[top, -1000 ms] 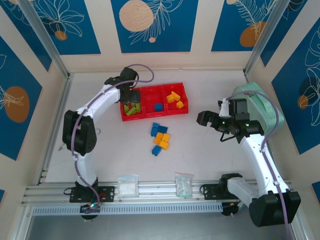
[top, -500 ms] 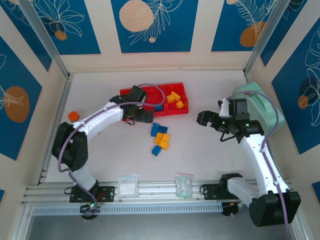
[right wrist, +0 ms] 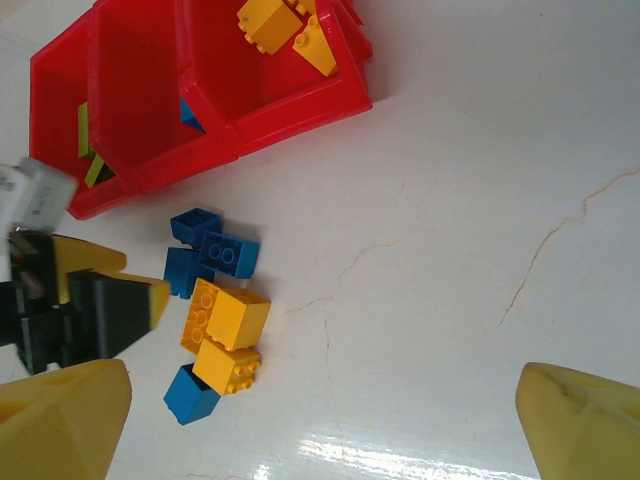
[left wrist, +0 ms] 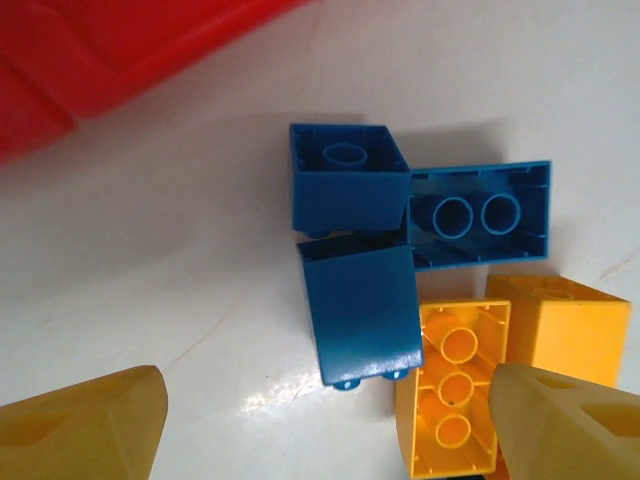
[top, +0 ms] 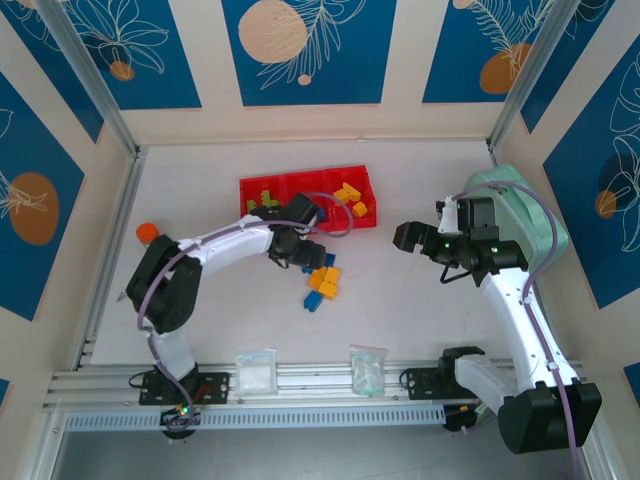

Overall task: Sort the legos into containers by color
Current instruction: Pick up the lego from the center of the table.

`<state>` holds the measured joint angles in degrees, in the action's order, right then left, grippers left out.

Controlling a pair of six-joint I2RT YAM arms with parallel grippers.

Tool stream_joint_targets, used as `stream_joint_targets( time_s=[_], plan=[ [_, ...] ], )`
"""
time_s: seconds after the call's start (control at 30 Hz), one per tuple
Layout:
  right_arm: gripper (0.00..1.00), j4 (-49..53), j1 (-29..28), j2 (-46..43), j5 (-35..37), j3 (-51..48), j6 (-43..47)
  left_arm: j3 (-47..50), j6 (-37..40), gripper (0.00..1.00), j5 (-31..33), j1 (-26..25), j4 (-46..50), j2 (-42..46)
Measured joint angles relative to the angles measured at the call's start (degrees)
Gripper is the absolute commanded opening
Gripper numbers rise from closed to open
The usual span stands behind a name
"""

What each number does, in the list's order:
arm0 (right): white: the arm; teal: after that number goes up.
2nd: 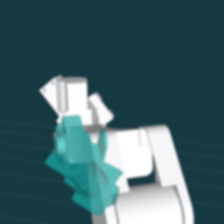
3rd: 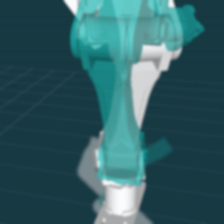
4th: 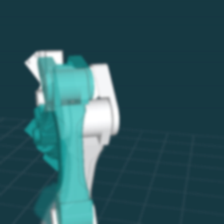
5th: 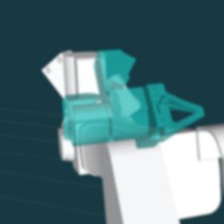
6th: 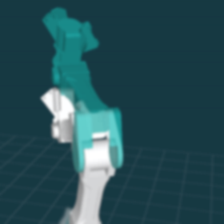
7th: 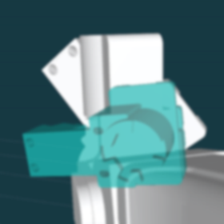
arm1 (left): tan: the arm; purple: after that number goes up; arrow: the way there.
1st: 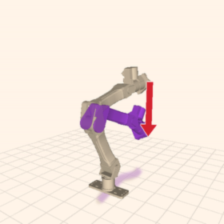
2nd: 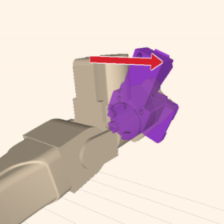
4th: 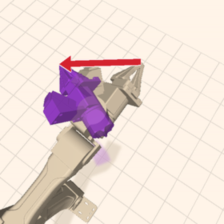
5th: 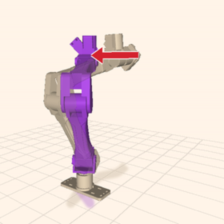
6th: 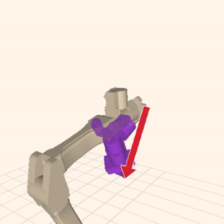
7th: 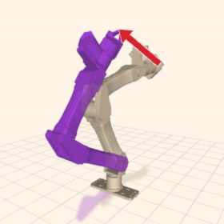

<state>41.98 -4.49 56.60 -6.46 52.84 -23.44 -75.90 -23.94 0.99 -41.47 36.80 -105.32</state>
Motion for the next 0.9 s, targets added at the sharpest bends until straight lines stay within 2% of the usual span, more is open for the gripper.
stream_joint_targets(
  time_s=[0.13, 0.4, 0.9],
  plan=[
    [0.99, 0.00, 0.00, -0.02, 0.02, 0.00, 0.00, -1.99, -0.46, 0.79, -0.02, -0.48, 0.72, -3.43],
    [0.99, 0.00, 0.00, -0.02, 0.02, -0.13, 0.00, -5.18, -2.95, 0.66, 1.60, -0.55, 3.08, -6.64],
    [0.99, 0.00, 0.00, -0.02, 0.00, -0.15, 0.00, -2.38, -5.25, 0.47, 2.43, 2.34, 2.58, -7.37]
  ],
)
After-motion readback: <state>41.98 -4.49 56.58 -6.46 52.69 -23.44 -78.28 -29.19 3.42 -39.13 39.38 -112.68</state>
